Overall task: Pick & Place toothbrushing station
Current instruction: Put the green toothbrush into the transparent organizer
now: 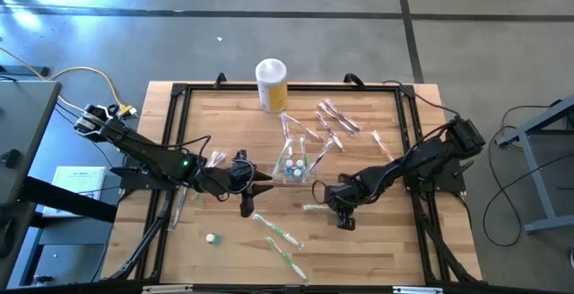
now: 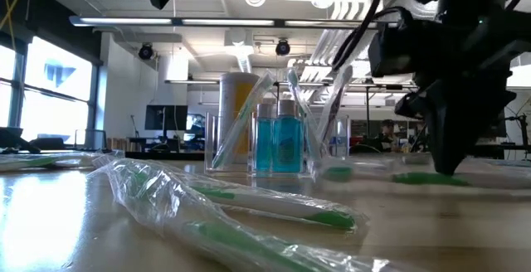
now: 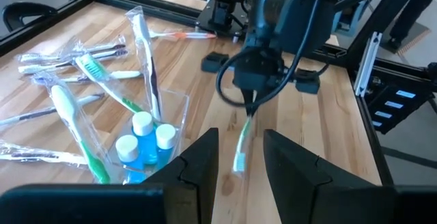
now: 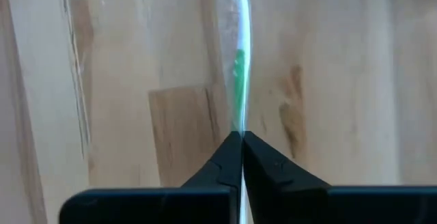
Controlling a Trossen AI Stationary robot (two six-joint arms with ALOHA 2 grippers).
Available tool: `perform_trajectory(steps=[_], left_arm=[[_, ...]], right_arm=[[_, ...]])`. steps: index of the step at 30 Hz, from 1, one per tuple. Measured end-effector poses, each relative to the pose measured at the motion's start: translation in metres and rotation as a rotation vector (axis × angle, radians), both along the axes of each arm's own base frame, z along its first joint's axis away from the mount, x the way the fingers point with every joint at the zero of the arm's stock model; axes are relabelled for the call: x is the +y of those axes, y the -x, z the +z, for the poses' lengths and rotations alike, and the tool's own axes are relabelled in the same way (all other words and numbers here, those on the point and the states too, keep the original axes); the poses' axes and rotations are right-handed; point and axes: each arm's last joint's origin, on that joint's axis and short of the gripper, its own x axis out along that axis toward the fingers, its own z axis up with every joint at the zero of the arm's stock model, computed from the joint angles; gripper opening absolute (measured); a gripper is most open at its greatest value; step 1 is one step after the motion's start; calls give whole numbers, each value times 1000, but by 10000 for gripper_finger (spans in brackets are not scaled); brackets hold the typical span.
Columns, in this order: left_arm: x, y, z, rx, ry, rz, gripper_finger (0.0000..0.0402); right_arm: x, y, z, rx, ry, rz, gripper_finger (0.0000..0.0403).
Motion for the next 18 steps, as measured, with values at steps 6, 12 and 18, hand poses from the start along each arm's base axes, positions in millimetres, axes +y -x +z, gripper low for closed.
perform_trajectory(steps=[6, 12, 18], left_arm=[[0, 0, 0, 2, -7, -3, 113], [0, -1, -2, 12, -18, -8, 113], [-3, -6, -10, 39, -39, -10, 113]], right_arm=[[6, 17, 18, -26, 91, -28, 2], [20, 37, 29, -15, 139, -32, 2], [35, 54, 38, -74, 207, -26, 2]])
